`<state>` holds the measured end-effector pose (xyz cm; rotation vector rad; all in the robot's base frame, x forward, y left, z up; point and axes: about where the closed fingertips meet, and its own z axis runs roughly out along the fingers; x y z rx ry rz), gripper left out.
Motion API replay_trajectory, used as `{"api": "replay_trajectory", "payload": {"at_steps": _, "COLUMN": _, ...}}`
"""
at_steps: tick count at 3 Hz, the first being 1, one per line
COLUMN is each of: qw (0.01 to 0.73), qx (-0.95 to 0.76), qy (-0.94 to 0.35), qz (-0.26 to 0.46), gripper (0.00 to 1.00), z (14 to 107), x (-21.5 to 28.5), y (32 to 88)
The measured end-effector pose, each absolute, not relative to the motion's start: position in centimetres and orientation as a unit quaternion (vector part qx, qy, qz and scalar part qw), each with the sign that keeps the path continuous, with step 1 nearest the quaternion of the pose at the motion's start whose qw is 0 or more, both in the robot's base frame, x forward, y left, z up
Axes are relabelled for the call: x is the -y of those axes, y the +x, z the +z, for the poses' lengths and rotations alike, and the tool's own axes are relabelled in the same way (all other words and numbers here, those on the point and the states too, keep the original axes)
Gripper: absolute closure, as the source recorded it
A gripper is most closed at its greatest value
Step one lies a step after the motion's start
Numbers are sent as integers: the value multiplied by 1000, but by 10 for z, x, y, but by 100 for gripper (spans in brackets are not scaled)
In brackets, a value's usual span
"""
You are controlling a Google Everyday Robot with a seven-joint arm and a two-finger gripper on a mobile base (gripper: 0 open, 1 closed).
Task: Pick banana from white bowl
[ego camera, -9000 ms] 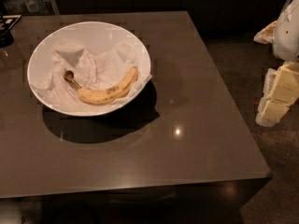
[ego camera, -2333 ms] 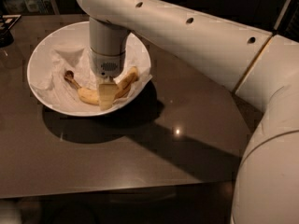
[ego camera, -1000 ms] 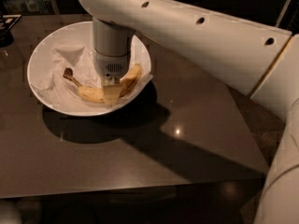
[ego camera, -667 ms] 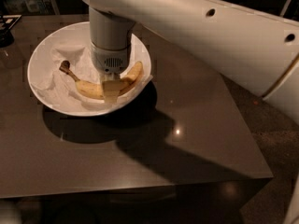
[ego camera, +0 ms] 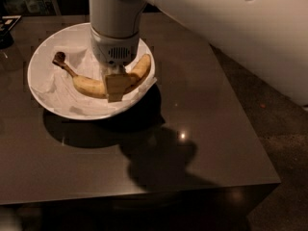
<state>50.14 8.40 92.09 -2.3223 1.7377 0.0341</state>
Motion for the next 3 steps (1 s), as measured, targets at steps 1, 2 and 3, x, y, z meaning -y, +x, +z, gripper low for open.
{"api": "replay_trajectory", "payload": {"at_steps": 1, "qw": 139, "qx": -592, "qy": -794, "qz": 9, "gripper": 100, "z": 941, "x": -73, "y": 484}}
{"api": "replay_trajectory", "payload": {"at_steps": 2, "qw": 169, "qx": -612, "qy": -773, "qz": 17, "gripper": 100, "z": 964, "x": -38, "y": 421}}
{"api": "replay_trajectory", "payload": {"at_steps": 3, "qw": 170, "qx": -613, "qy": -771, "qz": 17, "gripper": 100, "z": 965, "x": -36, "y": 418}}
